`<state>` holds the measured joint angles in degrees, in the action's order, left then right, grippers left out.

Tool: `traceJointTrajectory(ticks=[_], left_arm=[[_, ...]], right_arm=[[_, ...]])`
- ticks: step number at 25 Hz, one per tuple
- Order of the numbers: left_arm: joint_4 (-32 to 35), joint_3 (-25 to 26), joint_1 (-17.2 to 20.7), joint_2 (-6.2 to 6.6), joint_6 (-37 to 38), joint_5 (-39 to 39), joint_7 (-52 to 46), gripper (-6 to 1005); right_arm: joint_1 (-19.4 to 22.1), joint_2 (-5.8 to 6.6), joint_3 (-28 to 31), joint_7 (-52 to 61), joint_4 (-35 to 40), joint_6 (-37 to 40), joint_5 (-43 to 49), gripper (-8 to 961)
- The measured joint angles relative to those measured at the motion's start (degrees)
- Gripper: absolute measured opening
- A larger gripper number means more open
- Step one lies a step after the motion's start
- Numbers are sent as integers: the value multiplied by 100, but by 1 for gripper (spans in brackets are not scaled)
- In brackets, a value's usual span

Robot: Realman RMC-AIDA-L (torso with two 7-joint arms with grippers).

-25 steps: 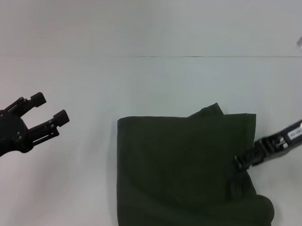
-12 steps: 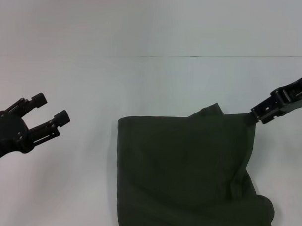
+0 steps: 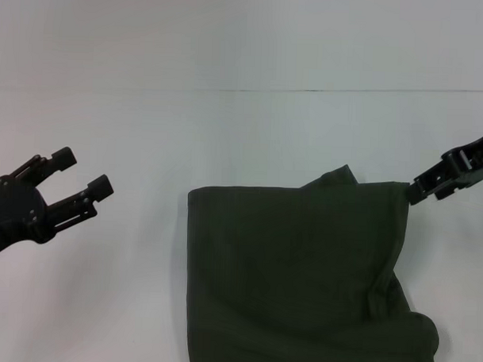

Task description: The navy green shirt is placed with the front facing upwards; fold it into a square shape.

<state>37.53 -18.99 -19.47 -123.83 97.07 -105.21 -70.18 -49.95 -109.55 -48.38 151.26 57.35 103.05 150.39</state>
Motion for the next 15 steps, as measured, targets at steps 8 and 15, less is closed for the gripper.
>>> traceJointTrajectory(ticks=[8,15], left_arm=[[-46,0,-4,0,-4,0,-4,934],[-59,0,-6,0,-4,0,-4,935]], right_arm=[[143,-350,-264,-105,-274,-621,16,579],[163,-411,-285,-240,-621,-1123,16,569]])
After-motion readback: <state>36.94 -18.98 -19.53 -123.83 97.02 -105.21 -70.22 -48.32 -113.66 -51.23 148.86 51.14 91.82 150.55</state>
